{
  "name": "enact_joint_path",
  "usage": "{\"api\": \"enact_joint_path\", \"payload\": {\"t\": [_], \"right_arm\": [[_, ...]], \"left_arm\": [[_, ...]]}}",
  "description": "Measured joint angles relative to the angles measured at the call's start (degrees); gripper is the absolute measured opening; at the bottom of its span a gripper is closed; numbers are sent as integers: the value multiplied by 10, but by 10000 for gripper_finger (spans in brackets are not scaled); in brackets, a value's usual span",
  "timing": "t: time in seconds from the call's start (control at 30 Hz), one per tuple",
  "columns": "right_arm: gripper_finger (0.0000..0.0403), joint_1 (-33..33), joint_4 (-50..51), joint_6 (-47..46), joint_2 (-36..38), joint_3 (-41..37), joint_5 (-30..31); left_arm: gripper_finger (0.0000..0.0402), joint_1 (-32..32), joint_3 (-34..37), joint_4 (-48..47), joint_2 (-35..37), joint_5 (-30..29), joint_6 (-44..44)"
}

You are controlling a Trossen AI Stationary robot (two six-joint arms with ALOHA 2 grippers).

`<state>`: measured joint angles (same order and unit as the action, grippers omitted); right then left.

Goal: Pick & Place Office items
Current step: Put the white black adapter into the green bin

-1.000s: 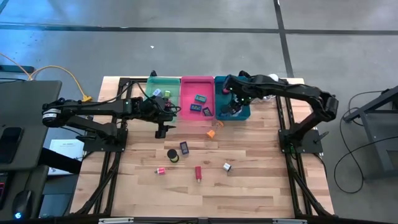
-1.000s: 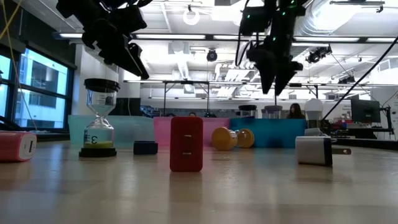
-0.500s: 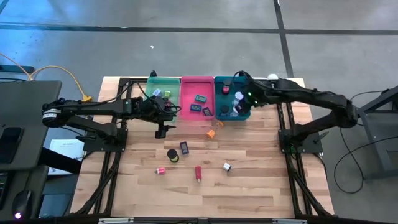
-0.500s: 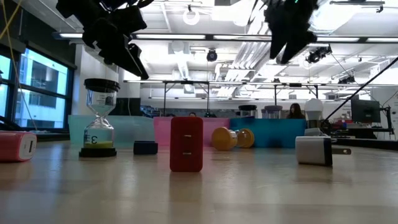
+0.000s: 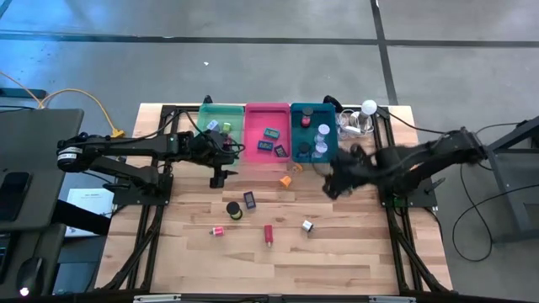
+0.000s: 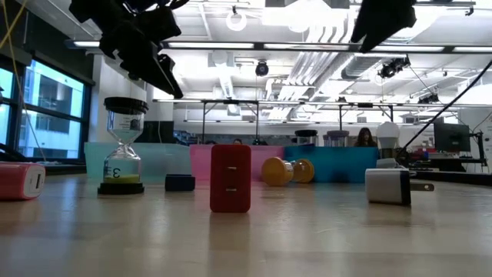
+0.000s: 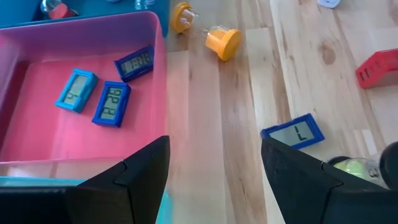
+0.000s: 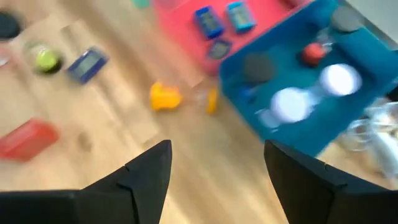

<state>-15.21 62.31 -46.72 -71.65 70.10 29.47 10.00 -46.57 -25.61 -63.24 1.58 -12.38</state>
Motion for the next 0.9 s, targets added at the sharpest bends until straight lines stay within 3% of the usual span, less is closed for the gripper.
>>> {"api": "enact_joint_path", "payload": {"t": [0.17,0.33,0.63,0.9], "right_arm": [[246,-74,-62,-39,-5,-64,49],[246,-107,-165,-42,-14,-129,97],[246,-125,-301,-20,-56,-214,25],[246,-138,-318,-74,-103,-231,2]], "left_arm": [[246,-6,0,-16,6,2,11],[246,-26,0,-49,20,2,44],[246,-96,0,-74,24,-4,126],[246,-151,0,-77,28,-88,157]]}}
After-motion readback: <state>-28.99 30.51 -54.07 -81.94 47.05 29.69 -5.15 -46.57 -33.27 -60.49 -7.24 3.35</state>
